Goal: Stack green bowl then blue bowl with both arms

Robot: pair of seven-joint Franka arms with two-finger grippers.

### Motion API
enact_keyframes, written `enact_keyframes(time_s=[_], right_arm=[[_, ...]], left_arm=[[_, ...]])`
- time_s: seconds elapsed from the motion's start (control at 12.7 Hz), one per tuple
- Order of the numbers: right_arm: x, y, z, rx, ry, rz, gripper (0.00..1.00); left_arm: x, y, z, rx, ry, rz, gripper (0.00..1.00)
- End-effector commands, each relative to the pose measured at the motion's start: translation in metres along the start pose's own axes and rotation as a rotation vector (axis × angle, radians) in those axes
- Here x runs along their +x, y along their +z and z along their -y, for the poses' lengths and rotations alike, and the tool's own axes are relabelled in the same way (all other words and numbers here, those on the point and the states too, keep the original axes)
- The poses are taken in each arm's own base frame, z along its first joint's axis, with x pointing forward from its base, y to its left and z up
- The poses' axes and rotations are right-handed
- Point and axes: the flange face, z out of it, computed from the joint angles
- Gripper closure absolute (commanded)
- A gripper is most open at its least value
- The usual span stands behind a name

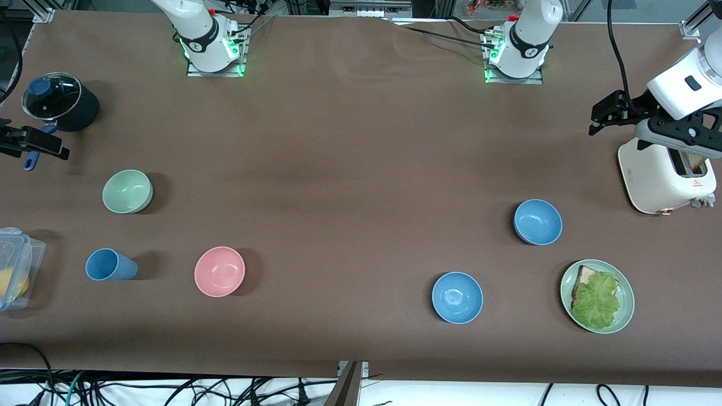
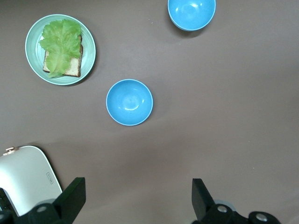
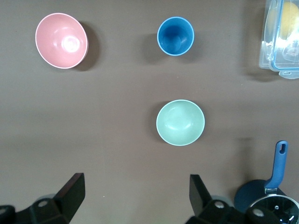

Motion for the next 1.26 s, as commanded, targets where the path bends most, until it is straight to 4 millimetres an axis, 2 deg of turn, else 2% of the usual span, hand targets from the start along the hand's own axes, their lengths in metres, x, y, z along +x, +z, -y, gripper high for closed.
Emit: enact_keyframes(time_s=[0.0,0.55,0.79,1.03,1.11,1.18], right_arm=[[-0.001,0.0,-0.003,-0.013,-0.013,-0.007,0.01],[-0.001,0.0,-0.004,-0.013,-0.013,-0.007,0.01],[0.005,0.012,-0.011,-0.014,-0.002,0.012,0.01],[0.023,0.06,-0.042,-0.003,0.061,0.09,0.01],[0.027,0.071,-0.054,-0.002,0.081,0.096,0.01],[0.038,0.096,-0.057,-0.018,0.083,0.132,0.01]], left_arm=[[0.001,-0.006,0.0,0.002,-0.005,0.006,0.0],[0.001,-0.006,-0.001,0.001,-0.004,0.008,0.0],[0.001,-0.006,-0.001,0.003,-0.003,0.008,0.0],[0.002,-0.005,-0.002,0.002,-0.002,0.013,0.0],[0.002,-0.005,-0.002,0.002,-0.002,0.011,0.0],[0.001,-0.006,-0.002,0.001,-0.002,0.011,0.0]])
